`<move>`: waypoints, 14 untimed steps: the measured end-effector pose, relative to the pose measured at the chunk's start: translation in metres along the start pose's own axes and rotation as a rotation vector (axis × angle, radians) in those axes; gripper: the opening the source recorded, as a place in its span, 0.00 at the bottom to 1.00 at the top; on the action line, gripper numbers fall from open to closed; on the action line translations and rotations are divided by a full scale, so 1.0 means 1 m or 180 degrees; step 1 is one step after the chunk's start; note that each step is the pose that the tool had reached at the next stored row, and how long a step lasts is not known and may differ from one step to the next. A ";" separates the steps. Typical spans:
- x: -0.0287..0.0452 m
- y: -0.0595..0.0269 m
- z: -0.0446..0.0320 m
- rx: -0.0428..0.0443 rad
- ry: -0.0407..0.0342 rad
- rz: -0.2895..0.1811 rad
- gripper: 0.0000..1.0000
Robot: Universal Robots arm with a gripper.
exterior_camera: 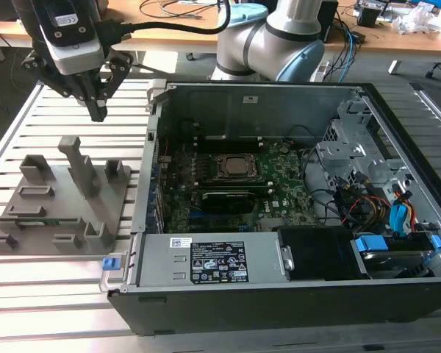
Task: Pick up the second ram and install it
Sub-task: 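Reach for the second ram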
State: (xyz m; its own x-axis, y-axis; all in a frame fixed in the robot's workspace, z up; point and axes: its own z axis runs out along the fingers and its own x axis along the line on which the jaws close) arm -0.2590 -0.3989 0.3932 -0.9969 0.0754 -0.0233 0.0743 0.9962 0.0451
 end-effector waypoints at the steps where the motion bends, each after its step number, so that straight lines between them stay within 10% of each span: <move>1: 0.0025 -0.0002 -0.0001 0.0000 0.0000 0.0000 0.11; 14: 0.0529 -0.0040 -0.0013 0.0000 0.0000 0.0000 0.11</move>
State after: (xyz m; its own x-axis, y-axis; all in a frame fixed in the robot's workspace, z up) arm -0.3120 -0.3989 0.3931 -0.9969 0.0753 -0.0234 0.0742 0.9962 0.0451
